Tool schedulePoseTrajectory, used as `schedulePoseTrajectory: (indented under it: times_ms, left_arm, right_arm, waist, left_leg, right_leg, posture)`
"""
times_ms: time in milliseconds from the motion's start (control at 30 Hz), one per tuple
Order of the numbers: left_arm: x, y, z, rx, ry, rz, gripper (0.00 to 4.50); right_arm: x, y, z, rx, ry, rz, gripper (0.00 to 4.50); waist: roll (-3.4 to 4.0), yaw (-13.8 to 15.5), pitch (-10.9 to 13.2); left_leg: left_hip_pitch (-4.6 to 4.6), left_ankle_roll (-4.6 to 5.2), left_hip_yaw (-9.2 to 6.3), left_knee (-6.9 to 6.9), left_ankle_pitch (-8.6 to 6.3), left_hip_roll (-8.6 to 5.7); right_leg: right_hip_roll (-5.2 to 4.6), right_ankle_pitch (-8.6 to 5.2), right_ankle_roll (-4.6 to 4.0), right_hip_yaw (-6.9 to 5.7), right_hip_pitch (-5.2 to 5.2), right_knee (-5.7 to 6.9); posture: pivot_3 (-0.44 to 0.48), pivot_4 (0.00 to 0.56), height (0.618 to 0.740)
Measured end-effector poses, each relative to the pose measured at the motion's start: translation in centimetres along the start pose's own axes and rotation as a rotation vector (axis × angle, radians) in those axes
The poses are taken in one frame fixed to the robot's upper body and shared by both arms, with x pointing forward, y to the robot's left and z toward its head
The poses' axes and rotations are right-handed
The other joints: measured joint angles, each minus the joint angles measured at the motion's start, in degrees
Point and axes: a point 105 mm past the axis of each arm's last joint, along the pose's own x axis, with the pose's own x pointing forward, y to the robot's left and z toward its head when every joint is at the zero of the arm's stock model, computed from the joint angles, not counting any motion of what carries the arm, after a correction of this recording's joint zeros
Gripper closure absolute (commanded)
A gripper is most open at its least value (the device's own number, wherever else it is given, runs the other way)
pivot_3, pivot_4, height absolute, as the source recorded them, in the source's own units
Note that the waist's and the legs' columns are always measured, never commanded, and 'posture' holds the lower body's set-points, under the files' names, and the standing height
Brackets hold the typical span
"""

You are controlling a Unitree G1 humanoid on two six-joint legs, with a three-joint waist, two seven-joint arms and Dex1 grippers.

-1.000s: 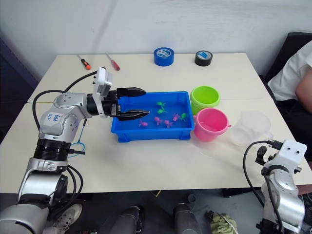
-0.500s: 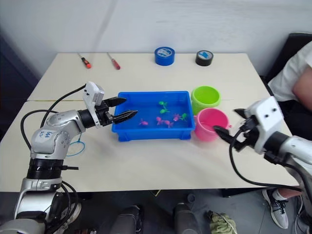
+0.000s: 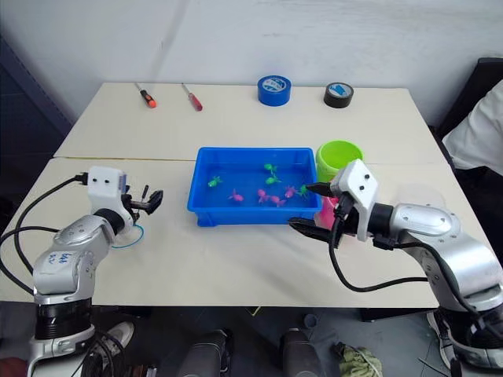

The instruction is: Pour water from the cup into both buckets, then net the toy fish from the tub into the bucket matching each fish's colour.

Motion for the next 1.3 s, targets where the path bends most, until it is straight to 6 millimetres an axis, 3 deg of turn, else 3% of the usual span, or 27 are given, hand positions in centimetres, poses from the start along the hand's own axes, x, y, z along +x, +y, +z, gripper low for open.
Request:
schedulePoseTrajectory:
  times_ms: [400,567,900,1000,1133,1200,1300]
  left_arm:
    - [1.6,2.8,-5.3,-0.087,0.144,0.083,0.0]
    - [2.9,3.5,-6.1,-0.11,0.163,0.085,0.0]
    - [4.8,2.4,-6.7,-0.102,0.157,0.023,0.0]
    - [4.9,2.4,-6.7,-0.095,0.151,0.027,0.8]
    - [4.9,2.9,-6.8,-0.088,0.157,0.037,2.19]
    - [4.9,3.0,-6.9,-0.085,0.159,0.038,3.19]
    - [4.9,3.1,-7.0,-0.082,0.16,0.041,4.1]
  right_arm:
    - [0.8,0.4,0.2,-0.026,-0.025,0.023,0.04]
    - [1.0,0.8,0.7,-0.053,-0.044,0.035,0.04]
    - [1.1,1.2,1.2,-0.084,-0.059,0.046,0.04]
    - [1.1,1.2,1.2,-0.084,-0.06,0.047,0.0]
    - [1.1,1.4,1.4,-0.095,-0.064,0.051,0.0]
    - [1.2,1.6,1.5,-0.1,-0.066,0.054,0.0]
    - [1.2,1.7,1.5,-0.102,-0.067,0.056,0.0]
  waist:
    - [-0.01,-0.06,-0.01]
    - [-0.03,-0.03,-0.02]
    - [-0.05,0.05,-0.03]
    - [-0.05,0.11,-0.04]
    - [-0.05,0.06,-0.04]
    - [-0.06,-0.15,-0.05]
    - [-0.05,-0.23,-0.06]
  left_leg:
    - [0.01,-0.01,0.01,0.0,0.0,0.01]
    - [0.0,-0.01,-0.01,0.0,0.0,0.01]
    - [0.01,-0.03,-0.02,0.0,0.0,0.0]
    - [0.01,-0.03,-0.02,-0.01,0.0,0.0]
    - [0.02,-0.03,-0.02,-0.01,0.0,0.0]
    - [0.04,-0.03,0.0,-0.01,0.0,0.01]
    - [0.06,-0.03,0.01,-0.01,0.0,0.02]
  right_leg:
    - [-0.04,0.01,-0.01,0.0,-0.01,0.0]
    - [-0.05,0.01,-0.01,-0.04,0.0,0.0]
    - [-0.09,0.01,-0.02,-0.06,0.01,0.02]
    - [-0.11,0.01,-0.02,-0.05,0.01,0.01]
    - [-0.1,0.01,-0.02,-0.05,0.01,0.02]
    - [-0.09,0.01,-0.02,-0.03,0.01,0.04]
    - [-0.08,0.01,-0.02,-0.02,0.0,0.07]
  posture:
    - [0.0,0.15,0.734]
    - [0.0,0.15,0.734]
    - [0.0,0.15,0.734]
    - [0.0,0.15,0.734]
    - [0.0,0.15,0.734]
    - [0.0,0.15,0.734]
    - [0.0,0.15,0.734]
